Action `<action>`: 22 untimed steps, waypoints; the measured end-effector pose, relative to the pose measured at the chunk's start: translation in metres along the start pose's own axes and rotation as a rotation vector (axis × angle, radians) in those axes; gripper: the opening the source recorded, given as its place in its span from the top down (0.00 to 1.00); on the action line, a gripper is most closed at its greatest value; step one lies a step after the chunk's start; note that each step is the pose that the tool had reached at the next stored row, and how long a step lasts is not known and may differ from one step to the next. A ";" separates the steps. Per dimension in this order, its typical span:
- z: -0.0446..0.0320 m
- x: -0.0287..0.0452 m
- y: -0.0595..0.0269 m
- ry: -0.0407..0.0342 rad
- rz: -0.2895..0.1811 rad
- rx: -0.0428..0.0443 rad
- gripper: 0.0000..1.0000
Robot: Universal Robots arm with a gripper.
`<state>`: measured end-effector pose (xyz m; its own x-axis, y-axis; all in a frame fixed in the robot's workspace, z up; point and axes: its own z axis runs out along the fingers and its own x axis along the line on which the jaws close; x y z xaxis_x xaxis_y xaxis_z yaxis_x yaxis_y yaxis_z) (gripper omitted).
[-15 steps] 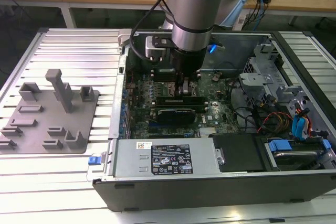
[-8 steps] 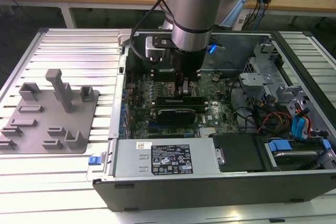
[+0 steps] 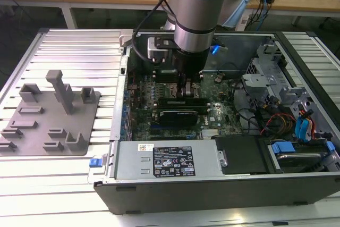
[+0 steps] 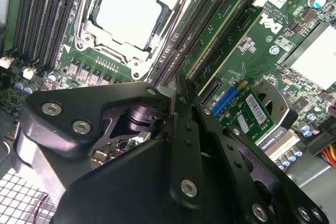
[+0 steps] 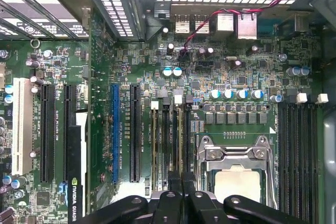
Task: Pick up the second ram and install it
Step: 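Insert the second ram into the second slot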
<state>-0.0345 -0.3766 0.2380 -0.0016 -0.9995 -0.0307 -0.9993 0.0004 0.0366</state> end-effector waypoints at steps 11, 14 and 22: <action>0.0054 0.0002 -0.0002 0.0000 0.000 0.0000 0.91; 0.0075 0.0003 -0.0001 -0.0001 0.000 0.0001 0.91; 0.0095 0.0003 0.0000 -0.0002 0.000 0.0000 0.83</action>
<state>-0.0349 -0.3766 0.2286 -0.0016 -0.9995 -0.0308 -0.9993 0.0004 0.0366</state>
